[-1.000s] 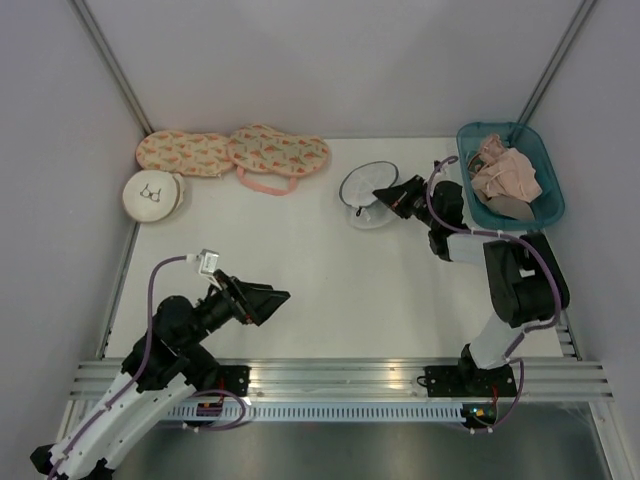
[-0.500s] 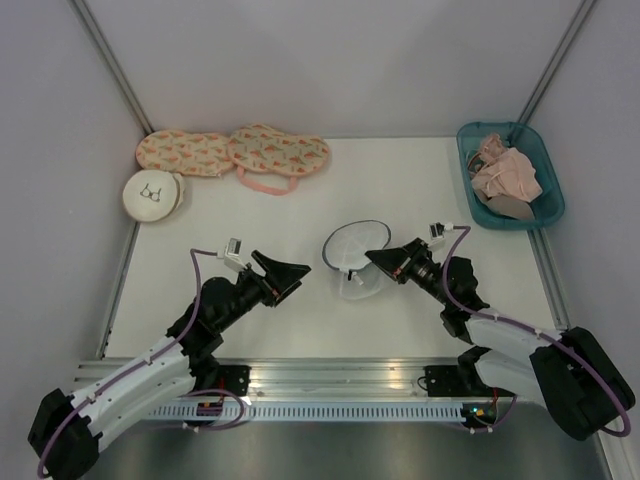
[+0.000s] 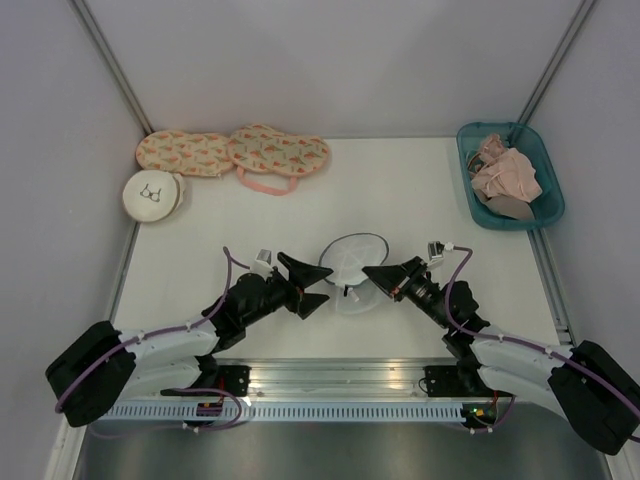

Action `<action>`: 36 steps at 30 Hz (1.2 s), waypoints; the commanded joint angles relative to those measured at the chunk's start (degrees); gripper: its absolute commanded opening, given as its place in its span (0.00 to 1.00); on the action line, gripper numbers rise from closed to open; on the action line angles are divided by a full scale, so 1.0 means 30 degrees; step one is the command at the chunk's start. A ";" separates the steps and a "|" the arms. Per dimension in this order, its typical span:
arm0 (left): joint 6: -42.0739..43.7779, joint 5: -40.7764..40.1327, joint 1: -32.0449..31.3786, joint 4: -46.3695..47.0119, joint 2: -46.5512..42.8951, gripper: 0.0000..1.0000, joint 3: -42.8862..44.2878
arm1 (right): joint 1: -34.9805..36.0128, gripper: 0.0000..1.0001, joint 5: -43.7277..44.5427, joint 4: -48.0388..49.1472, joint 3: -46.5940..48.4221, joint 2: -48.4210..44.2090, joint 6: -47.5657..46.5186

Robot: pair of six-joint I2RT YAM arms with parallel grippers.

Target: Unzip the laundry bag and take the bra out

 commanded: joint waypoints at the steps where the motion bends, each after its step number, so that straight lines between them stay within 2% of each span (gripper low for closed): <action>1: -0.2223 0.0207 -0.0425 0.4721 0.1698 0.93 0.0596 | 0.0342 0.01 0.0580 0.2399 -0.0064 -0.0310 0.0002; 7: -0.1933 -0.0584 -0.0484 0.4582 0.1791 0.79 0.1152 | 0.0460 0.01 -0.0005 0.1932 -0.0035 -0.0749 -0.0467; 10: -0.1669 -0.0790 -0.0484 0.4522 0.1879 0.68 0.1153 | 0.0460 0.00 -0.0533 0.2078 0.0023 -0.0720 -0.0467; 16: -0.1434 -0.1405 -0.0484 0.4845 0.2201 0.37 0.0890 | 0.0576 0.00 -0.1852 0.1553 0.0170 -0.1070 -0.0380; 17: -0.1347 -0.1405 -0.0484 0.4874 0.2201 0.27 0.0918 | 0.0606 0.00 -0.1940 0.1232 0.0228 -0.1217 -0.0467; 18: -0.1259 -0.1376 -0.0484 0.4874 0.2230 0.22 0.0919 | 0.0693 0.01 -0.2144 0.0300 0.0374 -0.1566 -0.0786; 19: -0.1171 -0.1347 -0.0484 0.4874 0.2231 0.10 0.0948 | 0.0694 0.00 -0.2204 -0.0173 0.0607 -0.1744 -0.1022; 20: -0.1141 -0.1289 -0.0484 0.4874 0.2231 0.04 0.0919 | 0.0723 0.01 -0.2407 -0.1570 0.0813 -0.2181 -0.1227; 22: -0.1025 -0.1288 -0.0484 0.4874 0.2202 0.02 0.0831 | 0.0782 0.00 -0.2497 -0.3158 0.1484 -0.2622 -0.2192; 24: -0.0878 -0.1288 -0.0484 0.4875 0.2055 0.02 0.0714 | 0.0782 0.00 -0.2439 -0.6114 0.2100 -0.3352 -0.3649; 25: -0.0703 -0.1317 -0.0484 0.4874 0.1968 0.02 0.0656 | 0.0811 0.04 -0.2323 -0.7372 0.2974 -0.3560 -0.4241; 26: -0.0585 -0.1346 -0.0484 0.4874 0.1735 0.02 0.0539 | 0.0840 0.35 -0.2147 -0.9966 0.3418 -0.4026 -0.4972; 27: -0.0439 -0.1347 -0.0484 0.4816 0.1617 0.02 0.0480 | 0.0957 0.46 -0.1827 -1.1413 0.3915 -0.4321 -0.5704; 28: -0.0322 -0.1376 -0.0484 0.4729 0.1470 0.02 0.0363 | 0.1045 0.52 -0.1098 -1.2675 0.4790 -0.4585 -0.7046; 30: -0.0117 -0.1551 -0.0484 0.4174 0.0829 0.02 0.0041 | 0.1366 0.62 -0.0304 -1.5404 0.5382 -0.5519 -0.7846; 33: 0.0147 -0.2076 -0.0484 0.2827 -0.0342 0.02 -0.0340 | 0.1805 0.64 0.1074 -1.8125 0.6145 -0.6575 -0.9020; 36: 0.0382 -0.2516 -0.0455 0.1629 -0.1136 0.02 -0.0429 | 0.2361 0.55 0.1896 -1.9421 0.6118 -0.7046 -0.9373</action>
